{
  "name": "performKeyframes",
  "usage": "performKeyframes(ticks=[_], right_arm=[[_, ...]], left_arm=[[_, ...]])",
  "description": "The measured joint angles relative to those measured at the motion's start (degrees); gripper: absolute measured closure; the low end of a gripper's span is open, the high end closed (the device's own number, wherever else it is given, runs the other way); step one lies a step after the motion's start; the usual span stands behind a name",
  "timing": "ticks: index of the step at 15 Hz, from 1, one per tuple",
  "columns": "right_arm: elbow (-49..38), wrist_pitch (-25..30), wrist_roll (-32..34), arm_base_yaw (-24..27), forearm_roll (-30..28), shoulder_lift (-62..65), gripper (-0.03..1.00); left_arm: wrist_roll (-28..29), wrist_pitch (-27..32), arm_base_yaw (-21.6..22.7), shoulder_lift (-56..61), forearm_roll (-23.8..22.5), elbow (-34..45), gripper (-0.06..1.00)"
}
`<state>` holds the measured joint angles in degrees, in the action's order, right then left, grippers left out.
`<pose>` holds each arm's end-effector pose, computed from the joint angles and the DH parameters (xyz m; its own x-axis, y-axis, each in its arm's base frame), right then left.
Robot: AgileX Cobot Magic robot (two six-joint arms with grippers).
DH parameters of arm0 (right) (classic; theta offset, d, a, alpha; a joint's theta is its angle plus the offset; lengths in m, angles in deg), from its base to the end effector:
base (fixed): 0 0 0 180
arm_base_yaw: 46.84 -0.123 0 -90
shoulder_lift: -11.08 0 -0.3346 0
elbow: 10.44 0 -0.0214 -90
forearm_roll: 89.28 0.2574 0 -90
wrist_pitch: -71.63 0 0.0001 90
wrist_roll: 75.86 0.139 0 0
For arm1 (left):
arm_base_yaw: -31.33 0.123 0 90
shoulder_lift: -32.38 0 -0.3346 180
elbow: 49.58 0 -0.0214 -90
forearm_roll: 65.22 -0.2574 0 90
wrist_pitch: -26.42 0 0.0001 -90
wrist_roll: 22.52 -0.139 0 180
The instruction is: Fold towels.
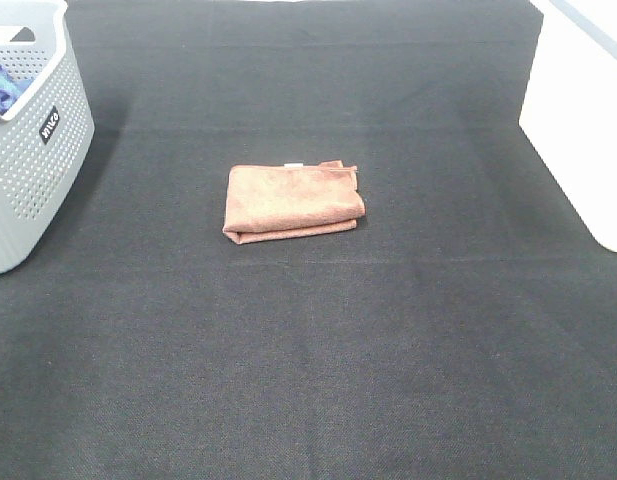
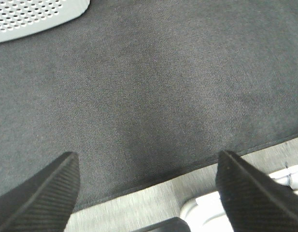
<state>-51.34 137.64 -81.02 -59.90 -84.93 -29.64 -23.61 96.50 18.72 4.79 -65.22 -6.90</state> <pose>0.0682 0.0257 0.2829 -0.8053 -0.2473 -0.5388 -0.3098 0.9504 0.0267 0.0265 -0.0059 0.2779 -0.7471 0.1866 -0.6380 0.2326 0.9725 0.0121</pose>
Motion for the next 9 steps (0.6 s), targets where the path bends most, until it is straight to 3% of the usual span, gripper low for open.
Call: performKeyframes(ticks=[4,9], right_arm=[[-4.2,-3.0,-0.8,0.0,-1.0,12.4,0.21],[-8.2,-4.7,-1.1,0.0,-1.4,16.8,0.21]], left_arm=[[-5.3,-2.1,0.0,10.0,2.1,4.1,0.20],[-11.9,-8.5,0.0,10.6,7.2,6.8,0.20]])
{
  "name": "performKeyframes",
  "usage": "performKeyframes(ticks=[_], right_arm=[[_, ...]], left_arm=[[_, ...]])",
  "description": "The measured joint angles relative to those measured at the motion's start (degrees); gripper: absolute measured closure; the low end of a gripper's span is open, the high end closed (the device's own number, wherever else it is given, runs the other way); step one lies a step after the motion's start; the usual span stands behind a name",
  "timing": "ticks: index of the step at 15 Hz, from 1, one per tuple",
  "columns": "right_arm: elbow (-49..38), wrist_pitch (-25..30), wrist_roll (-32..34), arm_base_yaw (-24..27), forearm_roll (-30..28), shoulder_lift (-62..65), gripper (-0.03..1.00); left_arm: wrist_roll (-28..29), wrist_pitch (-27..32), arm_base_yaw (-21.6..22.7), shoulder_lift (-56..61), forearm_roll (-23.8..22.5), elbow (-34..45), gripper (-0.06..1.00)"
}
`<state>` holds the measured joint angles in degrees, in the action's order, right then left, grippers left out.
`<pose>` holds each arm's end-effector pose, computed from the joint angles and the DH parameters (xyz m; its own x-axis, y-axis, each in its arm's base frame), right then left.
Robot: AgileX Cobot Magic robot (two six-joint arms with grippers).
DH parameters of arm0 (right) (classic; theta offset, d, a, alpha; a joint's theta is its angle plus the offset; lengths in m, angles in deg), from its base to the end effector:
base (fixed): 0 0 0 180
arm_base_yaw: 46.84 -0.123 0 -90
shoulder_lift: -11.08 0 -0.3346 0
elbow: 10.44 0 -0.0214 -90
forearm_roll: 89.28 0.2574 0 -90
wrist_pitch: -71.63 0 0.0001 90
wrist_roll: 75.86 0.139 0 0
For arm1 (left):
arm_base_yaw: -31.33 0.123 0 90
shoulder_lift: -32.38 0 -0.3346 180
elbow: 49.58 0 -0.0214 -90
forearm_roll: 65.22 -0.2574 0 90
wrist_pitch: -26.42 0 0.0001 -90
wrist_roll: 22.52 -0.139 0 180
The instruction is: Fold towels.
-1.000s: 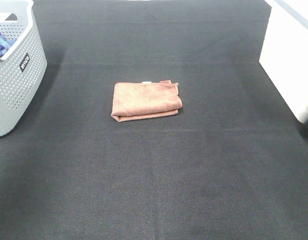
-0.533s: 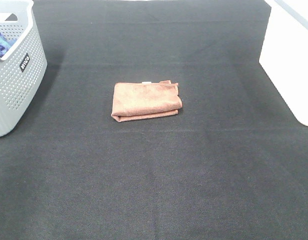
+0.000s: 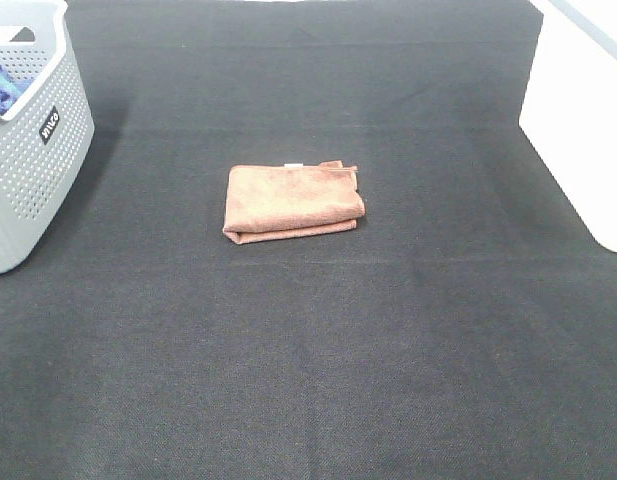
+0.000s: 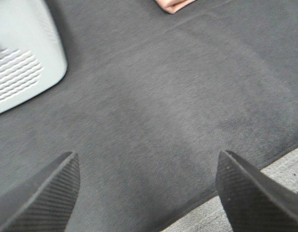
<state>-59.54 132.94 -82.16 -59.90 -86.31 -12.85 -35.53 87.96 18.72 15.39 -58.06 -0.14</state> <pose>0.0311 0.0137 0.2573 -0.6561 -0.2393 -0.7157 -0.3143 0.9489 -0.0292 0.0128 -0.0185 0.2586 -0.5393 0.2902 -0.7905 0.3969 0.9156 0.0654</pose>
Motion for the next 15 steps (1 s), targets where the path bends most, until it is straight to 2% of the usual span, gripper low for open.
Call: performKeyframes(ticks=[10,12,15], right_arm=[[0.0,-0.1,0.0,0.0,0.0,0.0,0.21],[0.0,-0.1,0.0,1.5,0.0,0.0,0.21],[0.0,-0.2,0.1,9.3,0.1,1.9,0.21]], left_arm=[[-0.2,-0.7,0.0,0.0,0.0,0.3,0.20],[-0.2,-0.7,2.8,0.1,0.1,0.3,0.20],[-0.2,-0.8,11.3,1.8,0.1,0.3,0.20]])
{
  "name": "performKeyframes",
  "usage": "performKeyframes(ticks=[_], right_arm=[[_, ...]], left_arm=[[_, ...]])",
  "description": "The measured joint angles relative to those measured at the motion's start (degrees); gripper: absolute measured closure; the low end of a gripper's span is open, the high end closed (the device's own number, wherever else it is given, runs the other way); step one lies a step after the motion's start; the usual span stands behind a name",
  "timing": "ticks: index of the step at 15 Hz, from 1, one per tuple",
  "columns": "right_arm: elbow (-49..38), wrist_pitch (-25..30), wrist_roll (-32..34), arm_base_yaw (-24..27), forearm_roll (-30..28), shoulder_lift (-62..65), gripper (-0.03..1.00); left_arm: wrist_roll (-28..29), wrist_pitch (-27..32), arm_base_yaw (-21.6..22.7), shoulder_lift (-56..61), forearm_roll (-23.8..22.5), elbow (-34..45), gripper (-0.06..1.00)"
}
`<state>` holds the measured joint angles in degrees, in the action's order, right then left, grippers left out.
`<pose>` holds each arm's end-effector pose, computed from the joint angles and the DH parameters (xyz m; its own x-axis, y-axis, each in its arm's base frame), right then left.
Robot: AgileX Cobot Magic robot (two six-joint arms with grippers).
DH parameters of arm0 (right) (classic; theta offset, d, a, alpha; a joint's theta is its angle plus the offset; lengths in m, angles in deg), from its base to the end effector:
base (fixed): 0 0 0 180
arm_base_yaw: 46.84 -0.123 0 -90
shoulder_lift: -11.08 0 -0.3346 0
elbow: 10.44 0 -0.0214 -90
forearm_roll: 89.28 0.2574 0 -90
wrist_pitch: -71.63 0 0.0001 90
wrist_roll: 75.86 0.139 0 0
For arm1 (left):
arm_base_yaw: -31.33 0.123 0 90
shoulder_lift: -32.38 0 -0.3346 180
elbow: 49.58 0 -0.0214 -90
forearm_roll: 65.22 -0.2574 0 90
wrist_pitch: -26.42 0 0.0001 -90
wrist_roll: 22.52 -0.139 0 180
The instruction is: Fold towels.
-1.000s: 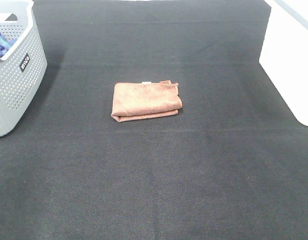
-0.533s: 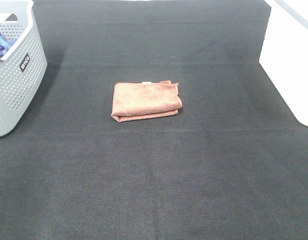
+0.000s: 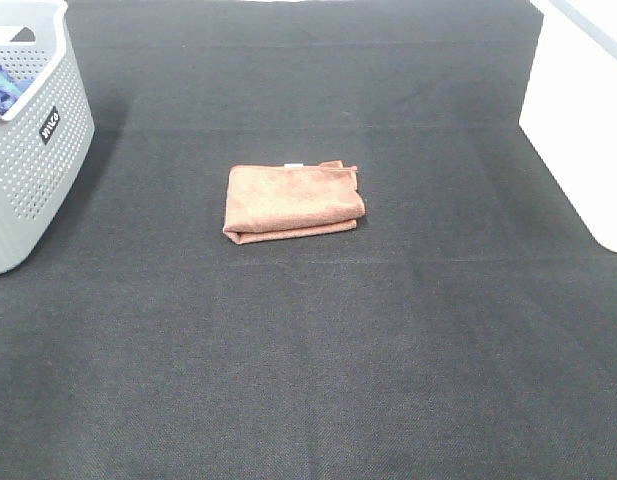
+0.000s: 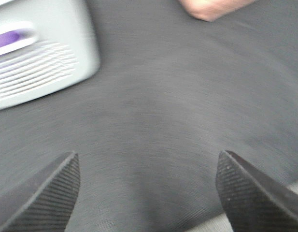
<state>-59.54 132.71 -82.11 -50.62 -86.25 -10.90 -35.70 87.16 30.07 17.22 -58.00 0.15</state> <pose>0.0287 0.0083 0.2587 -0.6586 -0.1270 -0.7417 -0.1556 0.9873 -0.0309 0.0132 -0.0155 0.2589 -0.5529 0.1786 -0.8139 0.2066 0.9756 0.0737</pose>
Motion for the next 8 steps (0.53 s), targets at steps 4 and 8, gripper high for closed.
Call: performKeyframes(ticks=[4,8], right_arm=[[0.0,-0.1,0.0,2.7,0.0,8.4,0.21],[0.0,-0.1,0.0,2.7,0.0,15.0,0.21]], left_arm=[[0.0,-0.1,3.4,6.4,0.0,0.0,0.20],[0.0,-0.1,3.4,8.7,0.0,0.0,0.20]])
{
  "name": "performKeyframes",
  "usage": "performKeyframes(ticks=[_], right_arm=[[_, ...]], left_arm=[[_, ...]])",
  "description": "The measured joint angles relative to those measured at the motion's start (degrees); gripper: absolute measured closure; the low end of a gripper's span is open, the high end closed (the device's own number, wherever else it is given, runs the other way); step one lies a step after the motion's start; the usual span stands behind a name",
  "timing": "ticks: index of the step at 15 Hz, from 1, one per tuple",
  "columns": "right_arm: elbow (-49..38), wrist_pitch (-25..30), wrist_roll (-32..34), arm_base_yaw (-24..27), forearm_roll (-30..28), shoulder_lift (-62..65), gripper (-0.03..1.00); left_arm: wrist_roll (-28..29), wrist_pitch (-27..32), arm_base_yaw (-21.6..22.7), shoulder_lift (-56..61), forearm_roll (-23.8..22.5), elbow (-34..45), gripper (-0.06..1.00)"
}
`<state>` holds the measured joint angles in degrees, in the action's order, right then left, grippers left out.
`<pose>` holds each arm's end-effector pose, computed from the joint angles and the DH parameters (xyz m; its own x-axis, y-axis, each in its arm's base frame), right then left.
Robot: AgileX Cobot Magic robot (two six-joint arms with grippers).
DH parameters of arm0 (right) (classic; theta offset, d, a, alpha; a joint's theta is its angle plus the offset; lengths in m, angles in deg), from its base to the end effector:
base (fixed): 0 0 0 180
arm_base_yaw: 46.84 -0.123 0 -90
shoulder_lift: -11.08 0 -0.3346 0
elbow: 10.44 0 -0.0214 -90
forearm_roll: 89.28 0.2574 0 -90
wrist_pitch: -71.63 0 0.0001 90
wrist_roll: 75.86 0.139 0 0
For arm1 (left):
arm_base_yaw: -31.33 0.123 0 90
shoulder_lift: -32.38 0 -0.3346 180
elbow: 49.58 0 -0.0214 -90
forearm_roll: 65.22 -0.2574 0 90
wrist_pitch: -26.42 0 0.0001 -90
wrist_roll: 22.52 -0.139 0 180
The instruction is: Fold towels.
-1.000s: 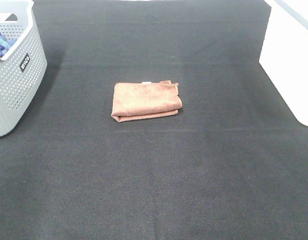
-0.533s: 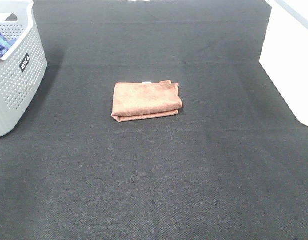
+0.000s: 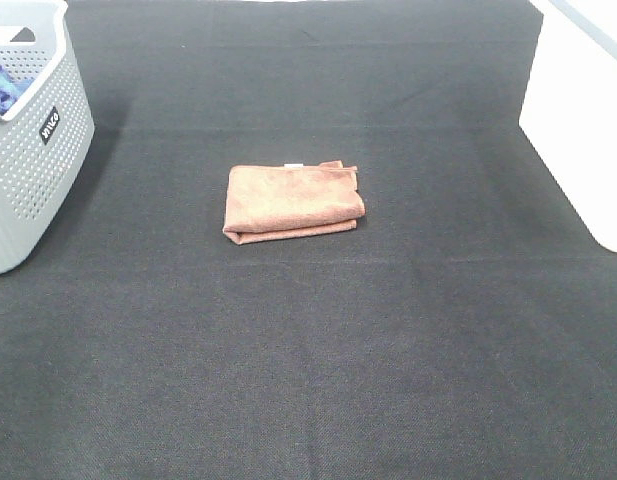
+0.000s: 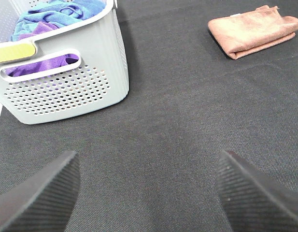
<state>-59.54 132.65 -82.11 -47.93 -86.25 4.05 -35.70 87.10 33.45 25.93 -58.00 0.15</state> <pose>-0.0069 0.0063 0.2618 -0.4491 -0.0918 -0.8887 -0.0979 0.9938 -0.0532 -0.0066 -0.0155 0.2595 -0.4319 0.1504 -0.8893 0.1353 0.9856 0.1010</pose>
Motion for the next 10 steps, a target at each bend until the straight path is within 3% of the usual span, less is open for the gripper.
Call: performKeyframes(ticks=[10], right_arm=[[-0.2,0.0,0.0,0.0,0.0,0.8,0.21]], left_arm=[[0.0,0.0,0.0,0.0,0.0,0.0,0.20]])
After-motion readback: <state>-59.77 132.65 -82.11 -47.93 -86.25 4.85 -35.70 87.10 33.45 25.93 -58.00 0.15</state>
